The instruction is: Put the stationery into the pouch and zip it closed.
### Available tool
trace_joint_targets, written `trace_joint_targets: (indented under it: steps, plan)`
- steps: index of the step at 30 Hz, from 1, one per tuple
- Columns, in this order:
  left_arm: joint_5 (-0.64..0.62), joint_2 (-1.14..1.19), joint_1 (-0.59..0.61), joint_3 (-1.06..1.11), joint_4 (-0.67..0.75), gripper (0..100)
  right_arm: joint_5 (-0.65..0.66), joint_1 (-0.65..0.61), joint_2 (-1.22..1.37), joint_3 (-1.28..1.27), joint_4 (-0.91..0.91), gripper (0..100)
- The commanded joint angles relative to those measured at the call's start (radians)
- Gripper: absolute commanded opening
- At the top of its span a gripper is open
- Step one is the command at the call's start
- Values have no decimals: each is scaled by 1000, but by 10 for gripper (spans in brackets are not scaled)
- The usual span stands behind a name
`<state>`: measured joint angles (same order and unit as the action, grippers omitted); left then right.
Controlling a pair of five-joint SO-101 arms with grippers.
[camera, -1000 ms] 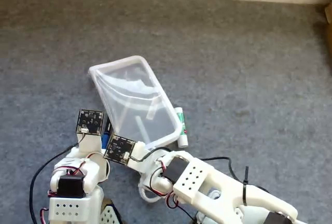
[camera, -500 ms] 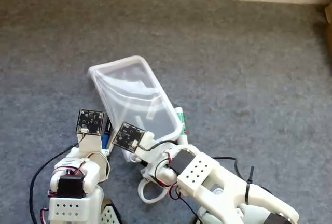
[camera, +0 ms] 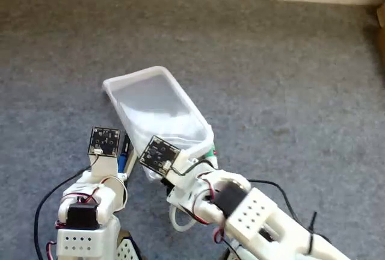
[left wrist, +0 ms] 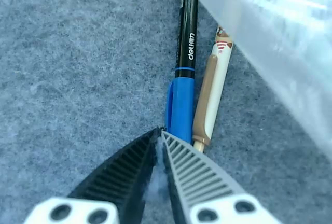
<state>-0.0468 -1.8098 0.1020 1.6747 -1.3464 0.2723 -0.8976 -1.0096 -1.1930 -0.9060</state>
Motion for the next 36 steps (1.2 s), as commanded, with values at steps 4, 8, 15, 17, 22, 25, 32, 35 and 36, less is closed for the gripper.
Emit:
trace_joint_targets:
  steps: [4, 8, 15, 17, 22, 25, 32, 35, 36]
  plan:
    - [9, -8, 7, 19, -8, 8, -11, 13, -177, -59, -5, 5]
    - [9, -8, -5, 19, -8, 9, -14, 42, -237, -64, -4, 5]
    - [11, -10, -61, -22, -2, 10, -48, 122, -295, -94, 45, 5]
    - [11, -10, -38, -82, -8, 8, -48, 122, -306, -124, 77, 5]
    - [11, -12, 39, -185, 0, 10, -48, 120, -315, -137, 94, 5]
    - [8, -12, 4, -232, -2, 11, -48, 120, -315, -137, 96, 5]
    - [3, -12, -82, -260, -2, 11, -89, 120, -315, -136, 96, 5]
    - [3, -12, -113, -292, -8, 11, -89, 120, -315, -134, 96, 5]
    - [3, -12, -122, -306, -8, 11, -89, 120, -315, -134, 96, 5]
